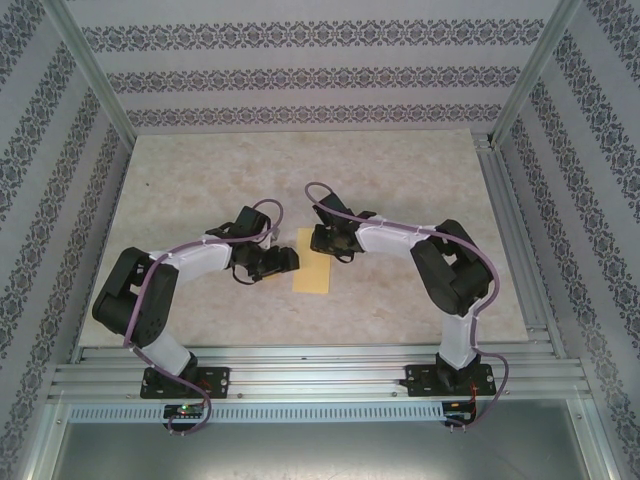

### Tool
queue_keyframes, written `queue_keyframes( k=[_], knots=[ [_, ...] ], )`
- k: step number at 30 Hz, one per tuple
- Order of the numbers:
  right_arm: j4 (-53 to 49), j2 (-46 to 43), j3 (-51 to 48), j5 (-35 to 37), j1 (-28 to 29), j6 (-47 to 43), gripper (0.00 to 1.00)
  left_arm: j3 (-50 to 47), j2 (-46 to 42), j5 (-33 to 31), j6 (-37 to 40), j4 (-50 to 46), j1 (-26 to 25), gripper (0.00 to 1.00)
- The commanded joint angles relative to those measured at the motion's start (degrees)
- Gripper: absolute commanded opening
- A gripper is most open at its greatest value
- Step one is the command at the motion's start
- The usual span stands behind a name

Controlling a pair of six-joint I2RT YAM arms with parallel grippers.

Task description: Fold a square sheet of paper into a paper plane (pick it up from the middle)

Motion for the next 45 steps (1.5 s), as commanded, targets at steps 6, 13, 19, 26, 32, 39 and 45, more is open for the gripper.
queue_keyframes(
  k=[6,13,19,26,32,39,45],
  knots=[
    [3.95,2.57,-3.88,-2.56,-1.8,2.35,0.34,-0.53,0.2,3.89,-3.02,-0.87,-2.8,0.74],
    [7.31,2.73,-6.91,-5.11,-3.19,4.29,0.34,-1.02,0.06,5.0,-4.76,-0.78,-4.38,0.74],
    [7.59,3.36,-7.16,-5.63,-3.43,4.54,0.34,-0.76,0.41,4.96,-5.68,-1.56,-5.64,0.74],
    [8.05,4.07,-7.59,-6.07,-3.67,5.14,0.32,0.38,1.73,4.92,-5.99,-2.1,-6.72,0.75],
    [8.52,4.02,-8.04,-6.42,-3.81,5.09,0.32,0.75,2.6,6.02,-6.84,-0.38,-6.85,0.75],
    [8.84,4.27,-8.3,-6.69,-3.81,5.04,0.31,1.6,2.09,4.89,-7.23,0.54,-6.9,0.68],
    [9.0,4.33,-8.54,-6.7,-3.81,4.99,0.31,2.39,1.56,2.71,-6.81,0.54,-6.85,0.64]
  ],
)
